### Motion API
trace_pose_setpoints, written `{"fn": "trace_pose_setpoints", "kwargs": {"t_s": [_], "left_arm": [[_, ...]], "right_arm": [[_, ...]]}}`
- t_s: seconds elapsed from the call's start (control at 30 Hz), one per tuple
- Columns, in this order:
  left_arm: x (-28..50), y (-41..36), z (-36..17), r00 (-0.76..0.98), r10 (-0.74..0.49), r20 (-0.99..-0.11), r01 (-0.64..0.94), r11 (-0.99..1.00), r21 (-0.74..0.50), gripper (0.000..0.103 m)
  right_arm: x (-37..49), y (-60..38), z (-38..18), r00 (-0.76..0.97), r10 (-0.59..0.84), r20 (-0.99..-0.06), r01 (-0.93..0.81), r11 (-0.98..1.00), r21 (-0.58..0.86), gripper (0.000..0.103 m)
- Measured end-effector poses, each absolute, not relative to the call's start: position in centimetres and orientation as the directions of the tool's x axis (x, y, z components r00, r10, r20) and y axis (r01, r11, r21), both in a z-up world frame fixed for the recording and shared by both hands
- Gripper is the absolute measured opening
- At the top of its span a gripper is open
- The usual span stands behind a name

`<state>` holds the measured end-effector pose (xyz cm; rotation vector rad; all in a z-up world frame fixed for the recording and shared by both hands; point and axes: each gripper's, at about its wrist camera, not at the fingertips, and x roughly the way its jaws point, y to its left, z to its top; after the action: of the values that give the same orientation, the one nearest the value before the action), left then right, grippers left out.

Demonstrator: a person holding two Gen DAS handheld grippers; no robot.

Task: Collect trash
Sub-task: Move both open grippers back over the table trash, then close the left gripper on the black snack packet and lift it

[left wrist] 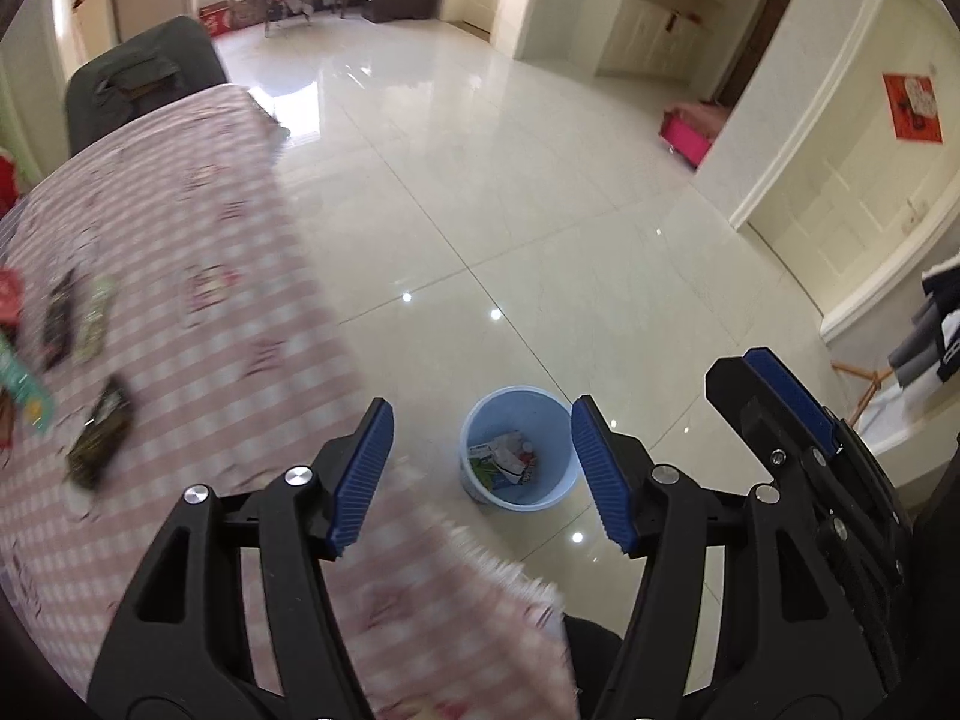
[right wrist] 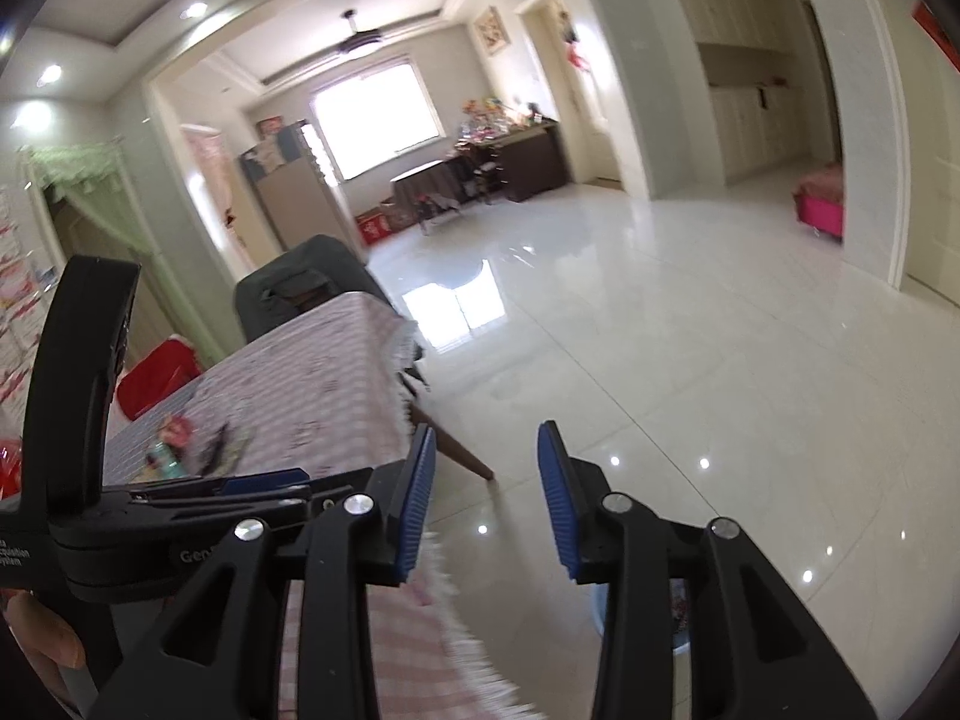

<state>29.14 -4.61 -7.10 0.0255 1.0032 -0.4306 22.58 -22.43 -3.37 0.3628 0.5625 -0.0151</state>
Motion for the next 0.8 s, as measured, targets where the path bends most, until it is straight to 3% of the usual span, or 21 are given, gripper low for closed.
{"fn": "trace_pose_setpoints", "kwargs": {"t_s": [0.23,0.47,0.8], "left_arm": [[27.0,3.2,-5.4,0.528,-0.299,-0.795,0.298,0.942,-0.156,0.064],[27.4,12.1,-6.9,0.532,-0.227,-0.816,0.21,0.969,-0.133,0.064],[30.4,17.4,-10.2,0.524,-0.139,-0.84,0.145,0.987,-0.073,0.064]], "right_arm": [[22.7,-14.7,-1.1,0.84,0.151,-0.522,0.008,0.957,0.29,0.038],[24.8,-7.1,-1.7,0.801,0.215,-0.559,-0.075,0.962,0.262,0.039],[29.0,-1.9,-3.9,0.74,0.254,-0.622,-0.124,0.962,0.245,0.039]]}}
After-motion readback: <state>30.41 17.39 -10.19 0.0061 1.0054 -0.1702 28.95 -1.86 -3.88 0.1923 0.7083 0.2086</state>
